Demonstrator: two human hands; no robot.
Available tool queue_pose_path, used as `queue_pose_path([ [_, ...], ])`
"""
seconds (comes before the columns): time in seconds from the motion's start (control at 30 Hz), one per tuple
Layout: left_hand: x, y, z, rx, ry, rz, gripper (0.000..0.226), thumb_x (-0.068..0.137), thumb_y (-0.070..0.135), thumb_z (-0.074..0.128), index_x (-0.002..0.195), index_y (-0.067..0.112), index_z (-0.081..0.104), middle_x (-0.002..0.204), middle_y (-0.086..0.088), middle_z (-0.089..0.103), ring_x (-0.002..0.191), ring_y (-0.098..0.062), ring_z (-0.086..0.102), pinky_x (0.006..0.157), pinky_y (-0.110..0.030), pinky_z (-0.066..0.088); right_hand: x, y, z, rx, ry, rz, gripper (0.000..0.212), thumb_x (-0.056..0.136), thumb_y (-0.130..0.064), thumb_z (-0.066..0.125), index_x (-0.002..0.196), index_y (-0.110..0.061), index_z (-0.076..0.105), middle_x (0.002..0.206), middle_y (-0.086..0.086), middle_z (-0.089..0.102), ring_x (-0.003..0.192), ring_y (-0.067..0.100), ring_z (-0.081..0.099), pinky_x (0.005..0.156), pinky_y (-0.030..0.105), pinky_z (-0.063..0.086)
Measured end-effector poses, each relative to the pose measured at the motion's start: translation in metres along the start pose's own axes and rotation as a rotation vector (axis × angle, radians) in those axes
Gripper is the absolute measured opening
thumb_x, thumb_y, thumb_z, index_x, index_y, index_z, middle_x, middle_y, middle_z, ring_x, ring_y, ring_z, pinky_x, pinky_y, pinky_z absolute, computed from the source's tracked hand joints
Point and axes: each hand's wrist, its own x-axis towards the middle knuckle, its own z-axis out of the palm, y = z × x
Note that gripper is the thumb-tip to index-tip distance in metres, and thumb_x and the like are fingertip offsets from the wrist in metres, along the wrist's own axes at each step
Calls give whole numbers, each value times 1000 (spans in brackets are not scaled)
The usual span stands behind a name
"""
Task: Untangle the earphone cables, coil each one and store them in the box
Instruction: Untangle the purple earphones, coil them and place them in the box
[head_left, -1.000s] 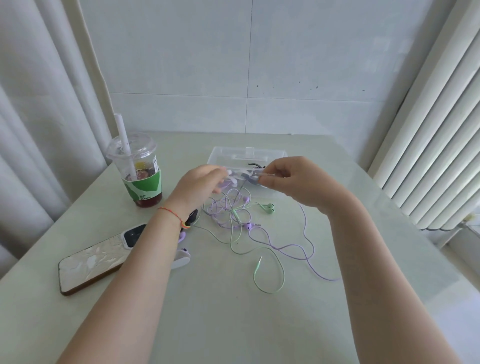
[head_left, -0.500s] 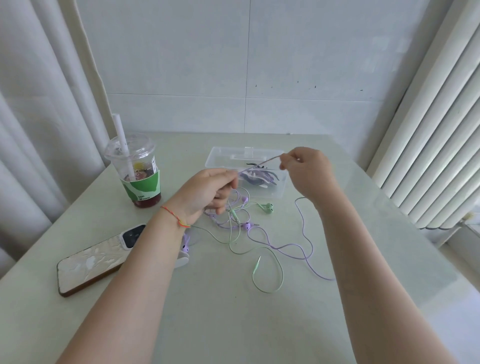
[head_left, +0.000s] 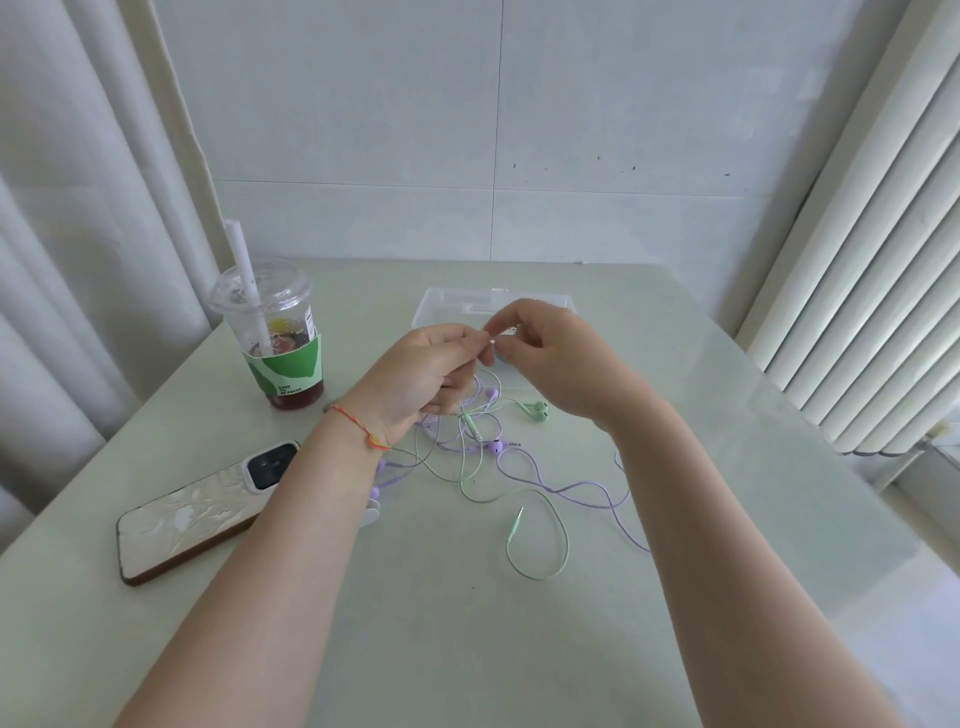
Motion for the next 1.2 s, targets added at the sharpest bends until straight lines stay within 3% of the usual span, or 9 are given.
queue_pose_path([
  [0.1,0,-1,0,10,-20,-28,27,103,19,43,80,10,55,51,7,21,40,-8,15,44,-20,8,4,6,-3,-60,149,0,11,91,-16,57,86,-18,67,45,-13,43,44,2,40,47,17,27],
  [0.27,0,-4,-3,-19,-104,-76,29,104,20,39,81,11,53,54,5,20,41,-8,15,46,-23,7,10,21,-14,29,550,171,16,94,-15,49,95,-16,65,60,-10,49,54,6,45,48,17,31],
  [0.37,0,-6,-4,-32,-144,-109,30,104,21,39,79,12,52,55,4,22,40,-7,15,45,-23,9,11,26,-11,15,539,245,21,95,-16,44,101,-11,64,75,-5,57,73,17,53,60,28,36],
  [0.43,0,-7,-5,-36,-136,-102,29,104,21,39,79,12,52,54,4,22,40,-7,15,46,-24,8,12,28,-8,-90,436,270,26,94,-16,42,106,-11,65,103,5,61,101,24,53,79,30,41],
  [0.53,2,-8,-7,-68,-102,-77,28,104,20,38,80,11,50,53,5,19,40,-7,15,45,-22,6,10,22,-6,-156,320,204,33,91,-14,47,121,-16,61,128,5,49,118,21,46,96,26,35],
  [0.67,2,-8,-5,-68,-100,-82,28,104,21,37,81,12,50,55,5,18,40,-6,13,43,-21,6,2,3,0,10,157,-16,32,87,-4,49,107,-19,68,109,-10,66,96,2,57,74,6,38],
  [0.8,1,-6,-4,-75,-97,-77,29,104,21,36,80,13,49,56,4,17,40,-6,13,42,-20,6,0,1,2,-14,-16,7,17,92,-13,54,98,-22,67,78,0,68,70,14,59,56,14,42],
  [0.97,1,-5,-2,-97,-95,-97,28,103,25,40,82,12,53,53,2,28,38,-9,21,41,-19,20,5,8,-4,-67,144,10,14,93,-18,58,85,-16,69,57,-9,46,46,2,40,45,13,30],
  [1.2,-6,0,12,-204,-276,-52,28,100,18,41,95,2,62,57,-5,51,44,-17,45,64,-35,53,8,14,-7,89,370,1,14,93,-20,56,89,-16,68,41,-11,40,42,5,38,45,15,30],
])
